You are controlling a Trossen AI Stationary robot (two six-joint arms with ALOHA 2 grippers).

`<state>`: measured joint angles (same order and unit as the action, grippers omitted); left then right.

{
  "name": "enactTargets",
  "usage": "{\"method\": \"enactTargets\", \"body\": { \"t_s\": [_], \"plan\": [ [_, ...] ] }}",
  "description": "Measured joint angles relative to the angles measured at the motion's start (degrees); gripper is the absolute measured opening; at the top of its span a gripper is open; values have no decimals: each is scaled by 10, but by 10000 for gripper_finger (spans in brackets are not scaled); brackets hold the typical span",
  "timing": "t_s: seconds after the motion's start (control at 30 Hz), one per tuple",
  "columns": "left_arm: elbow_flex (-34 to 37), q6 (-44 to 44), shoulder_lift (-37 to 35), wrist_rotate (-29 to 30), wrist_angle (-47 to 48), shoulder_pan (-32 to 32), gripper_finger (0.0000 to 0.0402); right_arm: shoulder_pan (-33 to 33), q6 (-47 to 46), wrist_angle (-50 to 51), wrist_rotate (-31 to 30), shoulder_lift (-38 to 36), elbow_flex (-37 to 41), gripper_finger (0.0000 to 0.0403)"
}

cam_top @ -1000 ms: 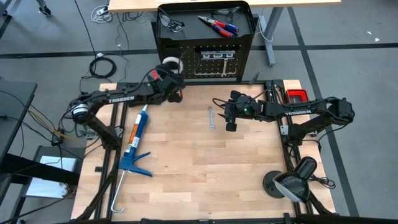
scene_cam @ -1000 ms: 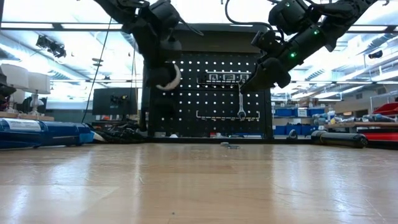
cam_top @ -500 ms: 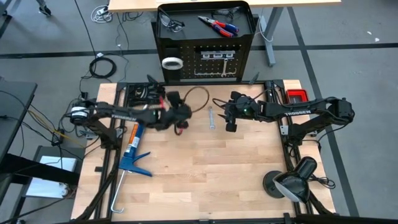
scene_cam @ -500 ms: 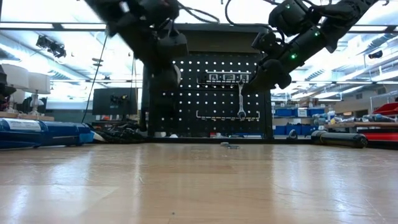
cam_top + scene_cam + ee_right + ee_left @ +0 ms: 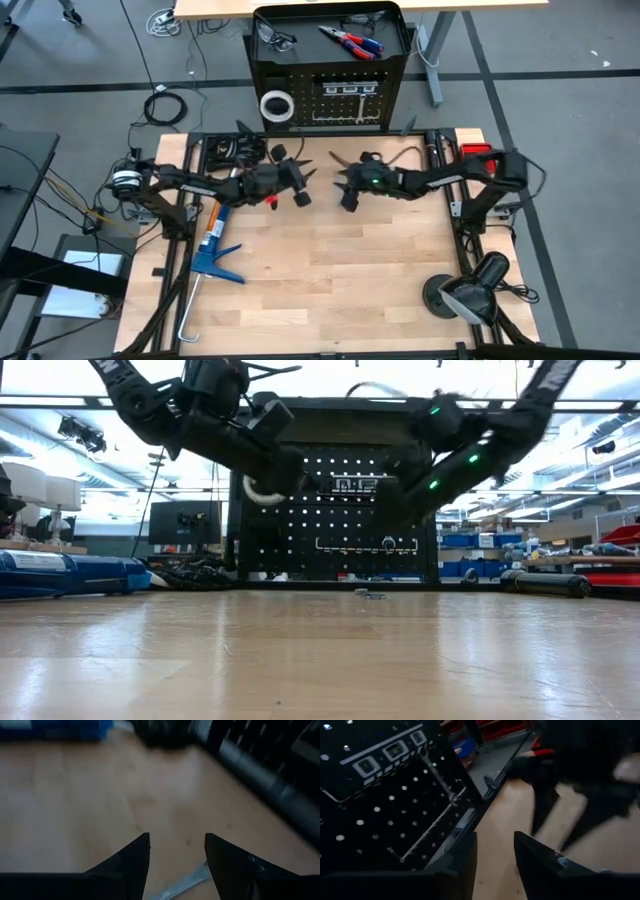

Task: Hang tools onto peg board
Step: Hang the wrench on the peg board

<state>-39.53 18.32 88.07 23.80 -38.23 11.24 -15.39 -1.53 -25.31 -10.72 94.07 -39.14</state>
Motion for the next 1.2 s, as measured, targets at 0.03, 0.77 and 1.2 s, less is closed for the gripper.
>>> {"method": "enactTargets", "body": {
  "t_s": [0.03,0.77,1.2],
  "plan": [
    [-2,4,0,-7,0,6,131,-2,-7,17,0,19,-15,197],
    [-3,2,0,-12,48,26,131,4,-234,172,-101,136,-122,197],
    [-3,-10,0,-16,50,17,131,22,-255,154,-129,189,-126,151]
  ]
}}
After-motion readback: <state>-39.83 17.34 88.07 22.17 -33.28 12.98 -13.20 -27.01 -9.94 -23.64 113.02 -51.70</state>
